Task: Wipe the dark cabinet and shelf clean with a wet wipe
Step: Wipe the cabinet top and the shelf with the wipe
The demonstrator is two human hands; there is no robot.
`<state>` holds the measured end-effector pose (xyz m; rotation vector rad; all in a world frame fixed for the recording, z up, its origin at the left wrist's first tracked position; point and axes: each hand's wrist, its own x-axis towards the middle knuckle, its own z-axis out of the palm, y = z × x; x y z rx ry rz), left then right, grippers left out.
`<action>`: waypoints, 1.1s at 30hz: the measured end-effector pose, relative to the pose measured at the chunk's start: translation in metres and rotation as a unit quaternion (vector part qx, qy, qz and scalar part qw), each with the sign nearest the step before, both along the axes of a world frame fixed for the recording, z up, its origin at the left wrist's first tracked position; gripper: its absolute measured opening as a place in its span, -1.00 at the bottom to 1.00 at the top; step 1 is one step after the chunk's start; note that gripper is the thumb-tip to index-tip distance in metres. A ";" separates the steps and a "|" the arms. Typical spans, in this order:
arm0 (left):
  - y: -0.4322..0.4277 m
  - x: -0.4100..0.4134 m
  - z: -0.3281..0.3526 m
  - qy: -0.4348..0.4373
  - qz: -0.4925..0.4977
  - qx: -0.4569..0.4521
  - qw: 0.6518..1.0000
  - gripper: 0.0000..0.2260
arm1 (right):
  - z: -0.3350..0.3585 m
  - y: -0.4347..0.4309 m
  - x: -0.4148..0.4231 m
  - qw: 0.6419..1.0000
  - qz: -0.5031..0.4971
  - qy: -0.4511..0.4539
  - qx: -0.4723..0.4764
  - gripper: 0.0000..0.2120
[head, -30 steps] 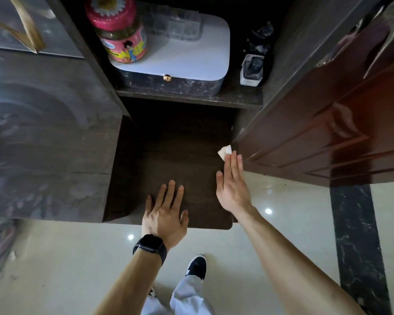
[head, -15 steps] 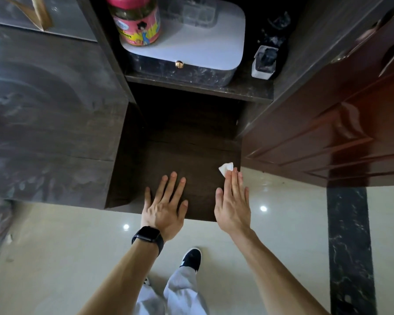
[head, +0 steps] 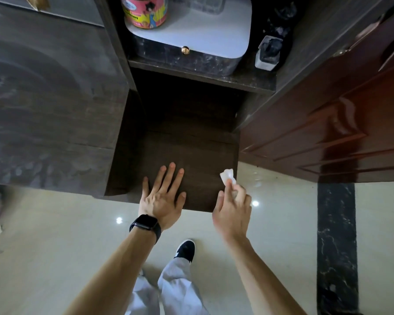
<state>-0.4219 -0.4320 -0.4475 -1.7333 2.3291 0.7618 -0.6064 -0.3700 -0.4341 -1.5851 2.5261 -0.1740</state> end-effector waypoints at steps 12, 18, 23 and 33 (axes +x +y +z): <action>-0.001 0.003 0.002 0.008 -0.004 0.010 1.000 -0.43 | 0.004 0.012 -0.006 0.997 0.040 0.050 0.031 -0.56; -0.002 0.003 0.001 0.009 -0.001 0.012 1.000 -0.43 | 0.003 -0.035 -0.021 0.996 0.057 0.065 0.017 -0.57; -0.002 0.002 0.003 0.011 -0.001 0.017 1.000 -0.44 | 0.002 -0.025 -0.013 0.998 0.032 0.053 0.021 -0.56; -0.001 0.002 0.004 0.019 0.001 -0.004 1.000 -0.44 | -0.003 -0.056 -0.031 0.997 0.058 0.046 0.018 -0.54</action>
